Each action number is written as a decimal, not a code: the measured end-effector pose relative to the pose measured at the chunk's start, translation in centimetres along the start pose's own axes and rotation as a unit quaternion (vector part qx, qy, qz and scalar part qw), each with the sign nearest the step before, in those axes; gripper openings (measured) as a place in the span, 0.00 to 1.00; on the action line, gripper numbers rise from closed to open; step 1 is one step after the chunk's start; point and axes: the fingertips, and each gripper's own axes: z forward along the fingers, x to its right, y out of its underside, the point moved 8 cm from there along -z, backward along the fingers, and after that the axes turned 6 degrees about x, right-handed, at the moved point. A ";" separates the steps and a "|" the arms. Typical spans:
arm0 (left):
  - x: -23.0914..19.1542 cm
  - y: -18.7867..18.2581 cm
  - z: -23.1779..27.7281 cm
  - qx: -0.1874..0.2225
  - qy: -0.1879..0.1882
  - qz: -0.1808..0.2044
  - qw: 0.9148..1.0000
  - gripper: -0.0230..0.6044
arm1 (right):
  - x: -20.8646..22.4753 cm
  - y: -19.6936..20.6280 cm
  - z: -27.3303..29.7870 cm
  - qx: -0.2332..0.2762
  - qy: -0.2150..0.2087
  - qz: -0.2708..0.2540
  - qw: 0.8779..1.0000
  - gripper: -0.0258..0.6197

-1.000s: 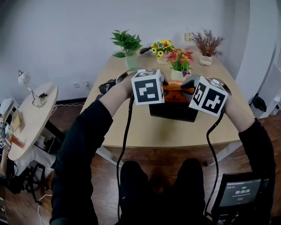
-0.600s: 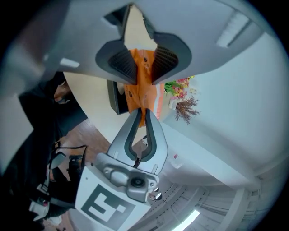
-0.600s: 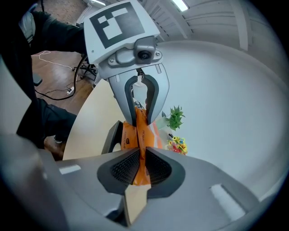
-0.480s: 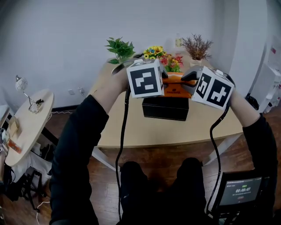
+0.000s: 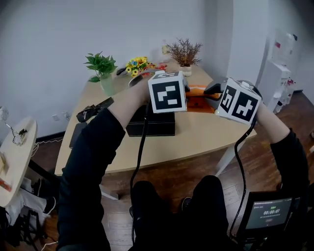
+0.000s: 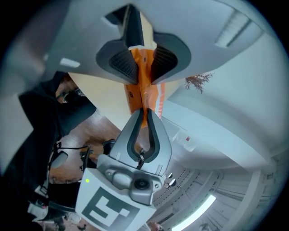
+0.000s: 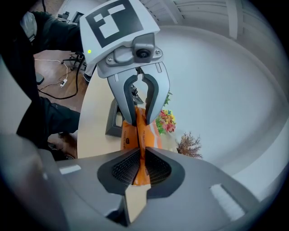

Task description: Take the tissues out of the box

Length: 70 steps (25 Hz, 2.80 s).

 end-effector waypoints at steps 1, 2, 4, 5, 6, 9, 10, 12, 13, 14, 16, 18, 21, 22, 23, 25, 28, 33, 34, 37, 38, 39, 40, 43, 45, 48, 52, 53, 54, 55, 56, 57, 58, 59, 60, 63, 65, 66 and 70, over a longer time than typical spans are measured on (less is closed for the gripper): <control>-0.1 -0.7 0.8 0.005 0.004 0.004 1.000 0.16 | 0.1 1.0 -0.4 -0.005 0.002 0.005 1.000 0.10; -0.2 -1.4 1.5 0.008 0.008 0.008 1.000 0.16 | 0.1 1.9 -0.8 -0.009 0.003 0.009 1.000 0.10; -0.3 -2.7 2.9 0.014 0.016 0.015 1.000 0.15 | 0.1 3.6 -1.4 -0.016 0.004 0.017 1.000 0.10; -0.3 -3.2 3.4 0.015 0.020 0.018 1.000 0.15 | 0.1 4.2 -1.6 -0.019 0.004 0.021 1.000 0.10; -0.4 -3.6 3.9 0.017 0.024 0.020 0.999 0.15 | 0.0 4.8 -1.8 -0.021 0.004 0.024 0.999 0.09; -0.6 -4.4 5.0 0.018 0.030 0.025 0.999 0.15 | 0.1 6.2 -2.1 -0.024 0.005 0.033 0.999 0.09; -0.6 -4.5 5.3 0.018 0.031 0.025 0.999 0.15 | 0.2 6.5 -2.1 -0.023 0.006 0.036 0.999 0.09; -0.6 -4.6 5.8 0.016 0.034 0.027 0.999 0.15 | 0.1 7.0 -1.9 -0.021 0.006 0.040 0.999 0.09; -0.6 -4.5 6.0 0.014 0.036 0.027 0.999 0.15 | 0.1 7.2 -1.7 -0.020 0.005 0.042 0.999 0.09; -0.5 -4.4 6.2 0.013 0.037 0.028 0.999 0.15 | 0.0 7.3 -1.5 -0.019 0.005 0.043 0.999 0.09; -0.5 -4.1 6.4 0.011 0.037 0.029 0.999 0.15 | 0.0 7.3 -1.2 -0.018 0.005 0.044 0.999 0.09; -0.5 -3.8 6.4 0.010 0.036 0.028 0.999 0.15 | 0.0 7.1 -1.0 -0.016 0.005 0.044 0.999 0.09; -0.5 -3.6 6.3 0.008 0.035 0.026 0.999 0.15 | 0.0 6.9 -0.9 -0.014 0.004 0.043 0.999 0.09; -0.5 -3.6 6.2 0.007 0.036 0.026 0.999 0.15 | 0.0 6.8 -1.0 -0.014 0.004 0.042 0.999 0.09; -0.5 -3.6 6.2 0.007 0.036 0.026 0.999 0.15 | 0.0 6.8 -1.0 -0.015 0.003 0.041 0.999 0.09; -0.5 -3.7 6.1 0.007 0.035 0.026 0.999 0.14 | 0.0 6.7 -1.1 -0.015 0.002 0.040 0.999 0.09; -0.3 -3.7 6.2 0.006 0.034 0.026 0.999 0.14 | -0.1 6.7 -1.1 -0.015 0.000 0.039 0.999 0.09; 0.4 -3.0 7.1 0.003 0.043 0.018 0.999 0.14 | -0.9 7.1 -0.1 -0.017 -0.009 0.041 0.999 0.08; 0.7 -2.8 7.4 0.002 0.047 0.015 0.999 0.14 | -1.2 7.3 0.2 -0.018 -0.011 0.042 0.999 0.08; 1.5 -1.9 8.5 -0.005 0.050 0.007 0.999 0.14 | -2.0 7.7 1.2 -0.020 -0.021 0.045 0.999 0.08; 1.7 -1.6 8.9 -0.008 0.050 0.005 0.999 0.14 | -2.3 7.9 1.6 -0.021 -0.023 0.046 0.998 0.08; 2.0 -1.4 9.3 -0.009 0.052 0.004 0.999 0.14 | -2.6 8.1 2.0 -0.022 -0.024 0.048 0.998 0.08; 2.2 -1.2 9.6 -0.010 0.054 0.002 0.998 0.14 | -2.8 8.3 2.3 -0.022 -0.024 0.049 0.998 0.08; 2.7 -0.6 10.7 -0.020 0.055 -0.005 0.998 0.14 | -3.4 8.9 3.4 -0.017 -0.022 0.053 0.998 0.08; 3.1 -0.1 11.5 -0.030 0.055 -0.007 0.998 0.15 | -4.0 9.2 4.2 -0.012 -0.021 0.051 0.998 0.09; 4.2 0.6 12.6 -0.036 0.055 -0.007 0.998 0.15 | -5.2 9.9 5.2 -0.009 -0.027 0.056 0.998 0.09; 4.6 0.9 12.8 -0.032 0.045 -0.013 0.998 0.14 | -5.3 10.0 5.5 -0.008 -0.026 0.059 0.998 0.09; 4.6 0.9 12.8 -0.032 0.043 -0.017 0.998 0.14 | -5.3 10.0 5.5 -0.009 -0.026 0.060 0.998 0.09; 4.7 1.0 12.8 -0.031 0.040 -0.020 0.999 0.15 | -5.3 9.9 5.5 -0.010 -0.027 0.060 0.998 0.10; 4.8 1.0 12.8 -0.031 0.035 -0.021 0.999 0.15 | -5.4 9.9 5.6 -0.011 -0.027 0.060 0.998 0.10; 4.9 1.1 12.8 -0.031 0.030 -0.019 0.999 0.15 | -5.4 9.9 5.6 -0.012 -0.027 0.058 0.998 0.10; 5.0 1.1 12.8 -0.031 0.024 -0.015 0.999 0.16 | -5.5 9.9 5.7 -0.014 -0.027 0.055 0.998 0.10; 5.1 1.1 12.8 -0.033 0.017 -0.009 0.999 0.16 | -5.5 9.9 5.7 -0.015 -0.026 0.053 0.998 0.11; 5.2 1.1 12.8 -0.035 0.007 -0.002 0.999 0.17 | -5.5 9.9 5.7 -0.014 -0.023 0.051 0.998 0.11; 5.2 1.1 12.7 -0.035 -0.010 0.003 0.999 0.17 | -5.4 9.9 5.6 -0.009 -0.014 0.049 0.999 0.12; 4.2 1.0 11.0 -0.009 -0.097 -0.010 0.995 0.25 | -4.1 9.5 3.9 0.043 0.050 0.069 0.995 0.13; 3.1 1.0 8.5 0.041 -0.161 -0.058 0.984 0.26 | -2.7 9.3 1.6 0.101 0.106 0.114 0.983 0.12; 2.8 0.9 7.0 0.077 -0.189 -0.092 0.975 0.26 | -2.1 9.4 0.4 0.132 0.133 0.143 0.972 0.11; 4.8 1.2 0.9 0.237 -0.296 -0.221 0.899 0.26 | -1.6 10.5 -3.4 0.241 0.219 0.262 0.908 0.06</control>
